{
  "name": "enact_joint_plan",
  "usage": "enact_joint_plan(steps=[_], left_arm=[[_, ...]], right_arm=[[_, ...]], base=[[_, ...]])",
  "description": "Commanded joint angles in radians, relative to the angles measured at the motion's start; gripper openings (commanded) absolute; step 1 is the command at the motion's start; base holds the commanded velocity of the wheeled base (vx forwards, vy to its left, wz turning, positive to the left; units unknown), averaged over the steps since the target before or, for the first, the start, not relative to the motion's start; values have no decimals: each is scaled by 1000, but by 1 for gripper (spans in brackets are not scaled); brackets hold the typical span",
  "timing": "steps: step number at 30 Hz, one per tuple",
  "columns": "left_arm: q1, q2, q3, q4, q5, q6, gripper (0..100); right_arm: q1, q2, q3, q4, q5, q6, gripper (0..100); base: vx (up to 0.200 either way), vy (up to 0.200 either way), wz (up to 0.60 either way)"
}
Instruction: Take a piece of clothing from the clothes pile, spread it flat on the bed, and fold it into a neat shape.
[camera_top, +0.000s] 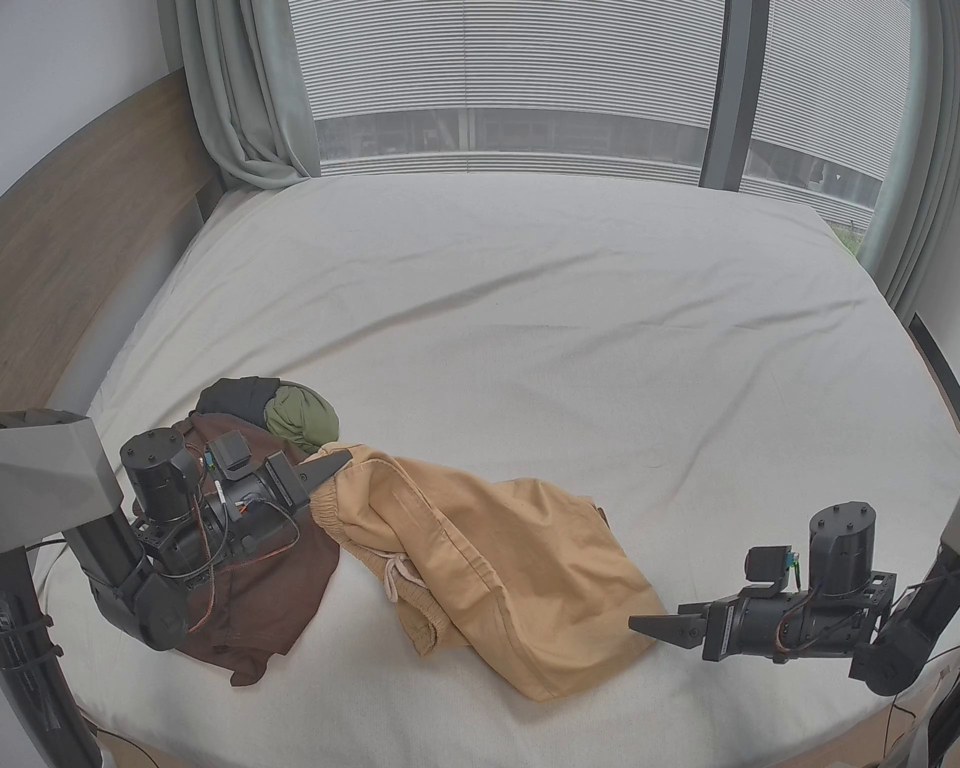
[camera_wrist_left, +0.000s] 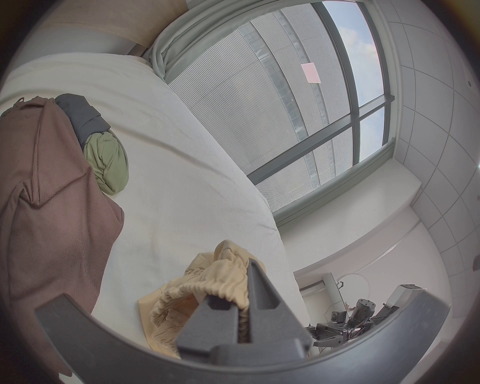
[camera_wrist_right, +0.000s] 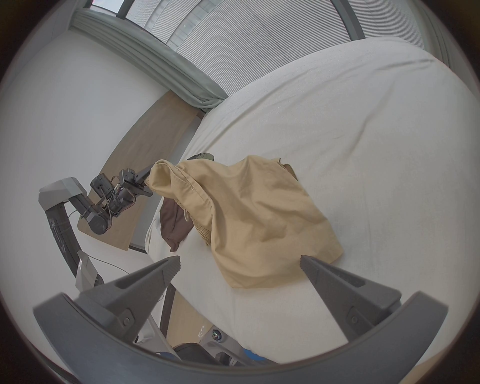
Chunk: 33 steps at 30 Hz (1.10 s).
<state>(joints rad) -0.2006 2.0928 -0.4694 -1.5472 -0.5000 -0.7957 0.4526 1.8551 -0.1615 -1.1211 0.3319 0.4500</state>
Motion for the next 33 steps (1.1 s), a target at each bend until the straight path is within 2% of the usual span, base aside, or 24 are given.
enact_joint_plan(steps=[1, 10, 12, 33], left_arm=[[0, 3, 0, -1, 0, 0, 0], [1, 4, -2, -1, 0, 0, 0], [15, 9, -2, -1, -2, 1, 0], [18, 7, -3, -1, -5, 0, 0]], right_arm=[[17, 154, 23, -98, -2, 47, 100], [17, 358, 77, -353, -5, 90, 100], [15, 441, 92, -430, -27, 98, 100], [15, 566, 7, -422, -40, 171, 100]], base=[[0, 0, 0], [0, 0, 0], [0, 0, 0], [0, 0, 0]])
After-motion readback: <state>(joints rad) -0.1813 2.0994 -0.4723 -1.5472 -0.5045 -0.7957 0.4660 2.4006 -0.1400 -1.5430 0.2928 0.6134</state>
